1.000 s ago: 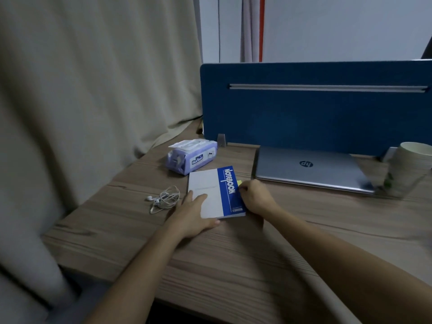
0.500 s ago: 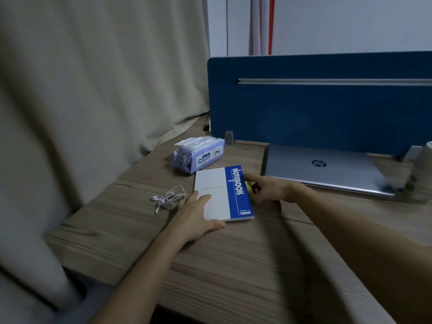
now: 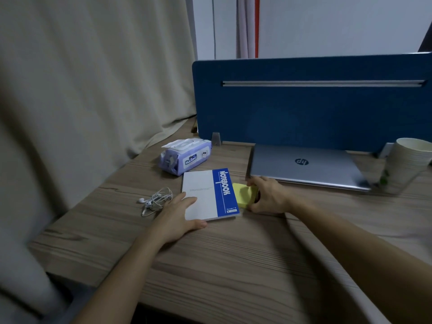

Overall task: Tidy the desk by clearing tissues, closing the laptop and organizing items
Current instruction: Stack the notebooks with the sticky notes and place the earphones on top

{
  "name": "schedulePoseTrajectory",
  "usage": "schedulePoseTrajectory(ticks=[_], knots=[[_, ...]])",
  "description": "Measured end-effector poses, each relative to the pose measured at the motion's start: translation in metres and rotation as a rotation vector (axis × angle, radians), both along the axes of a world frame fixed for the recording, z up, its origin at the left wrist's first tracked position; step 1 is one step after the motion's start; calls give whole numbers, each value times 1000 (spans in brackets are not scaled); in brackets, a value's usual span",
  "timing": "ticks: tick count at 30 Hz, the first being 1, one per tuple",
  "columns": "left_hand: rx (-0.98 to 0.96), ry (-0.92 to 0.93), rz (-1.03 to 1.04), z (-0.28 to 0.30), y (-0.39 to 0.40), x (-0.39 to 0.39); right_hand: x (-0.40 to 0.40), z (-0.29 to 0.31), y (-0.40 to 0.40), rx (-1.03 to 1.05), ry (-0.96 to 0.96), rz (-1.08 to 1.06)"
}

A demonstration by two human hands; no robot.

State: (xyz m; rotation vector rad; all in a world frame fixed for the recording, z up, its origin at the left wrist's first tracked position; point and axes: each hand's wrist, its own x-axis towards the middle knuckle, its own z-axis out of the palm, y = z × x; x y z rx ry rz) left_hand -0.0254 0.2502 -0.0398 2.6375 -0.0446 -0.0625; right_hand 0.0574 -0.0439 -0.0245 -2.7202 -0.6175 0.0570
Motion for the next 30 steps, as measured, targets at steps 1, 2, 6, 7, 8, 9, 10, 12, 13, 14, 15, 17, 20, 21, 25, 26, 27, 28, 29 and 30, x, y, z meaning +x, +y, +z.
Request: schedulePoseTrajectory(ticks=[1, 2, 6, 7, 8, 9, 10, 12, 13, 14, 15, 17, 20, 21, 25, 26, 27, 28, 29, 30], knots=[[-10, -10, -5, -1, 1, -1, -3, 1, -5, -20, -8, -11], [-28, -23, -13, -2, 1, -1, -5, 1, -11, -32, -15, -26], [-147, -89, -49, -7, -1, -2, -17, 8, -38, 43, 35, -90], [-166, -98, -57, -8, -2, -2, -19, 10, -46, 62, 46, -108], [-176, -106, -67, -9, -3, -1, -22, 12, -54, 76, 60, -125], [-175, -115, -77, -10, -4, 1, -25, 14, -62, 93, 78, -144], [-170, -126, -87, -10, -5, 2, -28, 15, -70, 119, 100, -165], [-168, -147, -106, -11, -7, 6, -32, 18, -85, 219, 161, -201], [-173, -153, -116, -11, -8, 8, -34, 19, -90, 285, 193, -214], [-175, -158, -124, -11, -9, 10, -35, 21, -92, 348, 222, -222], [-173, -162, -129, -11, -10, 11, -36, 21, -90, 403, 248, -225], [-170, -184, -135, -11, -13, 12, -37, 21, -79, 486, 256, -235], [-165, -229, -143, -12, -14, 10, -35, 18, -45, 497, 162, -259], [-161, -236, -143, -12, -15, 9, -35, 16, -31, 457, 119, -264], [-167, -283, -122, -11, -16, 6, -32, 1, 22, 289, -62, -300], [-158, -302, -110, -11, -17, 7, -33, -4, 32, 245, -66, -286], [-145, -319, -99, -12, -18, 7, -34, -9, 39, 190, -70, -258], [-132, -330, -88, -12, -19, 8, -34, -13, 43, 143, -81, -228], [-124, -339, -79, -12, -20, 10, -34, -16, 45, 125, -95, -207], [-119, -346, -70, -12, -20, 11, -34, -17, 45, 132, -101, -200]])
